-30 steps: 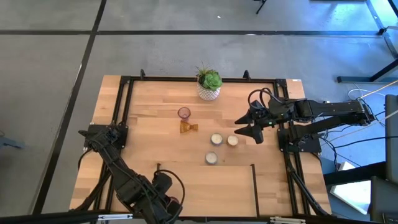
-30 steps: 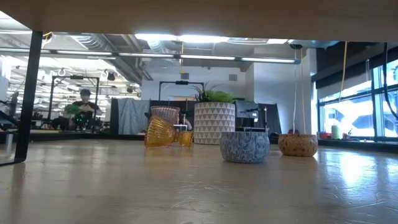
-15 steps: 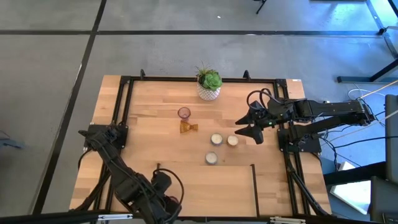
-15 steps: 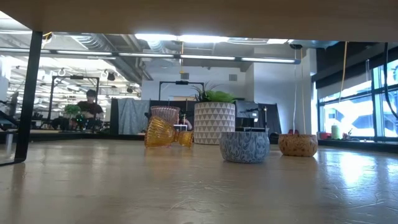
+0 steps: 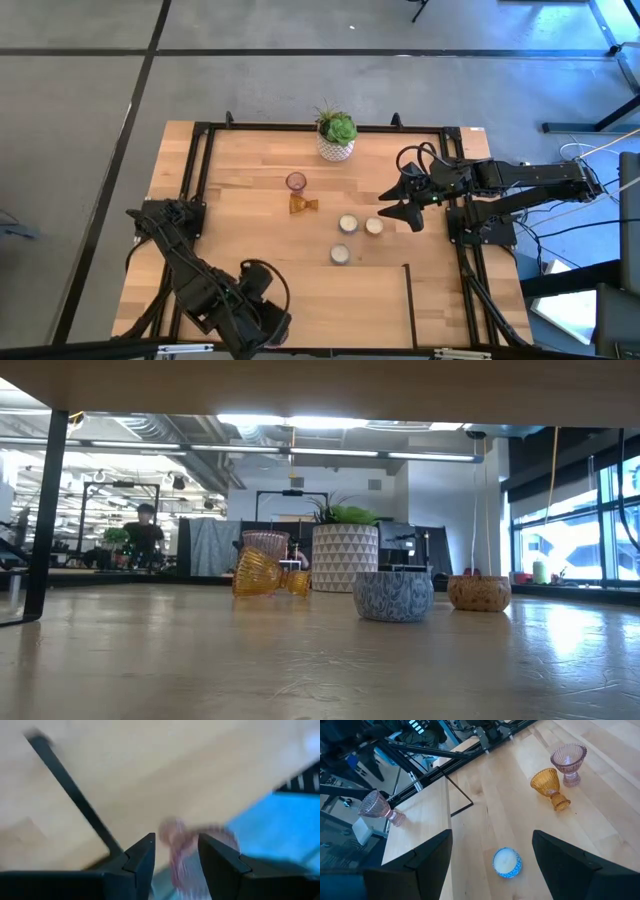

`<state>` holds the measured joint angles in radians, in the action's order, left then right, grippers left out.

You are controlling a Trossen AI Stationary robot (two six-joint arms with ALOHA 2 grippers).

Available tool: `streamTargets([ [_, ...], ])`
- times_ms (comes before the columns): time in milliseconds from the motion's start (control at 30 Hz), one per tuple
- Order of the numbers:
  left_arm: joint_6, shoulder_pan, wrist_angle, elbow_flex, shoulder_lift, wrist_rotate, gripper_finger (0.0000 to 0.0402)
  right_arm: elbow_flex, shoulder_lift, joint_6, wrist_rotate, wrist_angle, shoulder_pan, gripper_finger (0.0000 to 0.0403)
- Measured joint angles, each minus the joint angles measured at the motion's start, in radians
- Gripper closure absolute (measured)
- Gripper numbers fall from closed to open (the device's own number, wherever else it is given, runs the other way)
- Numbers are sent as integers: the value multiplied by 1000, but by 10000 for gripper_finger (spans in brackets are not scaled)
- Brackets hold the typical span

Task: Pick & Place candle stick holders
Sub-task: Put the orange scented candle on the shelf

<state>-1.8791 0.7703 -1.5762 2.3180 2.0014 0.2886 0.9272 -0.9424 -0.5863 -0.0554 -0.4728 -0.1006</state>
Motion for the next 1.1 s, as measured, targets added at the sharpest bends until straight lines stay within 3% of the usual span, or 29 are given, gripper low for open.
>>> streamTargets([
  [433, 201, -191, 5, 0, 1, 234, 256, 0, 0, 1, -1, -6, 0, 126],
  [600, 291, -304, 5, 0, 1, 251, 256, 0, 0, 1, -1, -38, 0, 126],
  [700, 396, -369, 5, 0, 1, 200, 256, 0, 0, 1, -1, -57, 0, 126],
  [900, 625, -446, 5, 0, 2, -20, 256, 0, 0, 0, -1, -70, 0, 126],
  [1100, 688, -451, 5, -4, 2, -55, 256, 0, 0, 0, -10, -71, 0, 126],
])
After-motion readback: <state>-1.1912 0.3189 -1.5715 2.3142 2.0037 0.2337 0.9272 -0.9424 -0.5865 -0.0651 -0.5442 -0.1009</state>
